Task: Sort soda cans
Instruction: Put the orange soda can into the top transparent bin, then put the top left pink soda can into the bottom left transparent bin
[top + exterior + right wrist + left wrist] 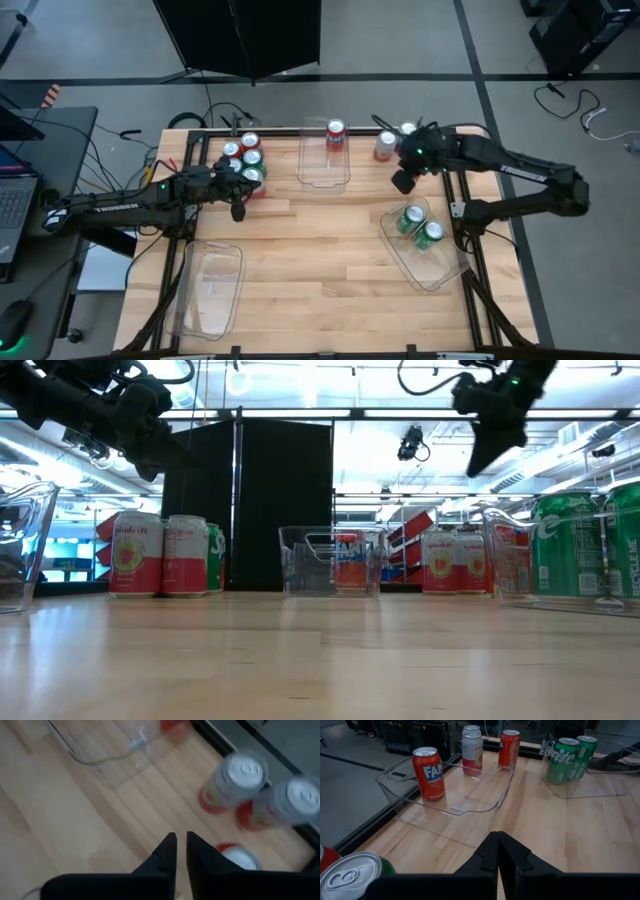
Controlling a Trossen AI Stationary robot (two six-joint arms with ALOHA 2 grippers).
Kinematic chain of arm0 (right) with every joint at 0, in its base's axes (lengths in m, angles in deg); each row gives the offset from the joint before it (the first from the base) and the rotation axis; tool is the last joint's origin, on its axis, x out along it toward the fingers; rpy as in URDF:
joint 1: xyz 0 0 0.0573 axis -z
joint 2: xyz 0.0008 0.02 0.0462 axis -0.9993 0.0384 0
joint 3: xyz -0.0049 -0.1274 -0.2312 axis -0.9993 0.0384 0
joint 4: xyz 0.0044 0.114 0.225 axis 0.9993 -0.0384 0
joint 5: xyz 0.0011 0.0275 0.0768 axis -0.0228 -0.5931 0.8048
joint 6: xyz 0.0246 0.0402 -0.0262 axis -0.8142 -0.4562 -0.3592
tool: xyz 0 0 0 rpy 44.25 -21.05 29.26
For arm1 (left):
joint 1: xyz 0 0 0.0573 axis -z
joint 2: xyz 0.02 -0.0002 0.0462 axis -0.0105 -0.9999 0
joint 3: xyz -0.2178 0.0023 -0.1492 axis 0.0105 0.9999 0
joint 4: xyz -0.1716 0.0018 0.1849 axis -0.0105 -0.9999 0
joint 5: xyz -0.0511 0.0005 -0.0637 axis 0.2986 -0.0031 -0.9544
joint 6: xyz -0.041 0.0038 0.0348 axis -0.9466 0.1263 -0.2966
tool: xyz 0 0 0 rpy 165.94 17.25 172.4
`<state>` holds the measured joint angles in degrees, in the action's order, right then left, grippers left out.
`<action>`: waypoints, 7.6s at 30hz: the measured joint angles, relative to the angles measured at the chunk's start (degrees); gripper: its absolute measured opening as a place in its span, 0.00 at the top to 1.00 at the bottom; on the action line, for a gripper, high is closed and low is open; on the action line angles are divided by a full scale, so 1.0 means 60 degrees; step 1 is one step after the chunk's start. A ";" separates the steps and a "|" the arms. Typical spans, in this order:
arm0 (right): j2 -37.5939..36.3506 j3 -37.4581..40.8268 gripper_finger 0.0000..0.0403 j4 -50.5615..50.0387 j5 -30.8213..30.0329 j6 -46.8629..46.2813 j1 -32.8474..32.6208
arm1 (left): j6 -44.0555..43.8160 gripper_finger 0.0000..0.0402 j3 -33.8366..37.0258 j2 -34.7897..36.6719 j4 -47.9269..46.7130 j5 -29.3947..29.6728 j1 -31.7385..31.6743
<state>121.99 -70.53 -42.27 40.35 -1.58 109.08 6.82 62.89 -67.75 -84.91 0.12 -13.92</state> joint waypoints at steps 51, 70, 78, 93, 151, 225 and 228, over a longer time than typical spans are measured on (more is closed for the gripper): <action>0.2587 -0.2509 0.34 0.0500 0.0127 0.0851 0.0558 | 0.0069 0.98 0.0000 -0.0007 -0.0069 0.0004 0.0000; 0.8713 -0.8715 0.34 -0.1533 0.0113 0.3701 0.0512 | 0.0062 0.98 0.0000 -0.0007 -0.0309 0.0004 0.0000; 0.9518 -0.8736 0.34 -0.1469 -0.0063 0.3682 0.0799 | 0.0040 0.98 0.0000 -0.0007 -0.0386 0.0004 0.0000; 1.0168 -0.8628 0.34 -0.1070 -0.0213 0.3518 0.0823 | 0.0033 0.98 0.0000 -0.0006 -0.0420 0.0004 0.0000; 0.6841 -0.5918 0.16 -0.2430 0.0647 0.3913 0.3341 | -0.0011 0.98 -0.0004 -0.0004 -0.0852 0.0004 0.0000; 1.1940 -1.2553 0.41 -0.2490 0.2480 0.4175 -0.3203 | -0.0204 0.98 -0.0004 -0.0004 -0.0634 -0.0015 0.0000; 1.2249 -1.2554 0.41 -0.2593 0.2476 0.4119 -0.3202 | -0.0204 0.98 -0.0004 -0.0007 -0.0636 -0.0015 -0.0004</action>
<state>195.48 -145.86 -57.83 55.21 23.14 89.86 5.60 62.87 -67.80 -88.72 0.03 -13.94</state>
